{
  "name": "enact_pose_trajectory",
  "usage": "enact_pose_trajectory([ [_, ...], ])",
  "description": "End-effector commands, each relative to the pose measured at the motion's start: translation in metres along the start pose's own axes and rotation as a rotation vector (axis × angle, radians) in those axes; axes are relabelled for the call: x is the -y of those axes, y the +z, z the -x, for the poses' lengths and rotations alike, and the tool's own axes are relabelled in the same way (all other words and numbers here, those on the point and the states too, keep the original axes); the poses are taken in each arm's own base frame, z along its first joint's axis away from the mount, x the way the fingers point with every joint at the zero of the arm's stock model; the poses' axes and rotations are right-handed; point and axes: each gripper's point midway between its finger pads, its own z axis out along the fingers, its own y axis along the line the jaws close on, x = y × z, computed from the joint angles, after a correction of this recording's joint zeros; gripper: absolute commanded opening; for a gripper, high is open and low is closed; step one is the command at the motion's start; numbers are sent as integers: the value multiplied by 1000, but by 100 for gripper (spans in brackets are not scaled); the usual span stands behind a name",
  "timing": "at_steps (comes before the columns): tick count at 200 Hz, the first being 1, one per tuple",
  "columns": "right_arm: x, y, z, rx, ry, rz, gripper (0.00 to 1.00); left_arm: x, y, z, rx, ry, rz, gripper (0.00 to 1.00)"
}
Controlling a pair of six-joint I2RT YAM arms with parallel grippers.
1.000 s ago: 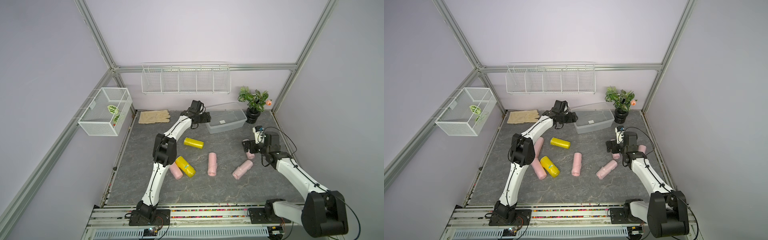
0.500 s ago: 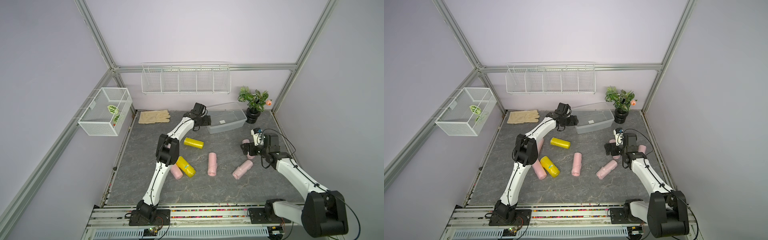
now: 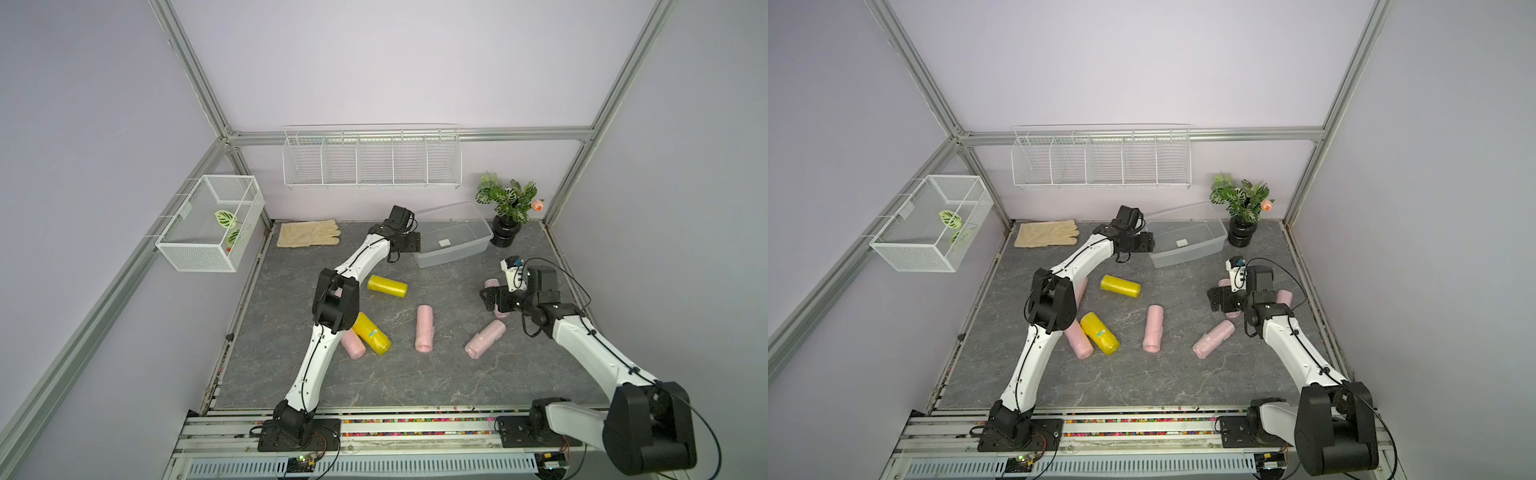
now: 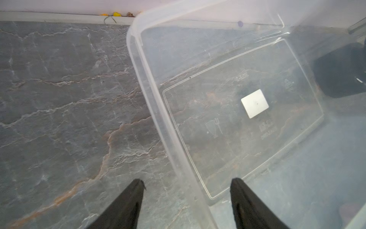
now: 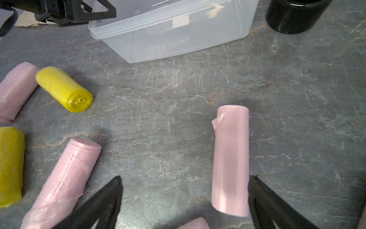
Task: Put the roll of trash bags into the storage box
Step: Move the storage box to the center of the board.
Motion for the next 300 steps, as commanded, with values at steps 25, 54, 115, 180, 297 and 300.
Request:
enact_pose_trajectory([
  [25, -7, -5, 7, 13, -17, 27, 99, -27, -14, -18, -61, 35, 137, 72],
  [54, -7, -4, 6, 10, -17, 27, 99, -19, -15, -16, -58, 41, 95, 63],
  [115, -7, -8, 4, 11, -20, 20, 99, -6, -15, -16, -63, 24, 25, 46],
  [180, -9, -8, 3, 7, -16, 31, 99, -21, -25, -24, -96, 48, 110, 36],
  [297, -141, 18, 7, -191, -481, 296, 99, -44, -44, -36, -126, 43, 223, 35],
  [300, -145, 21, 5, -202, -497, 304, 99, -46, -44, -37, -128, 38, 223, 35],
])
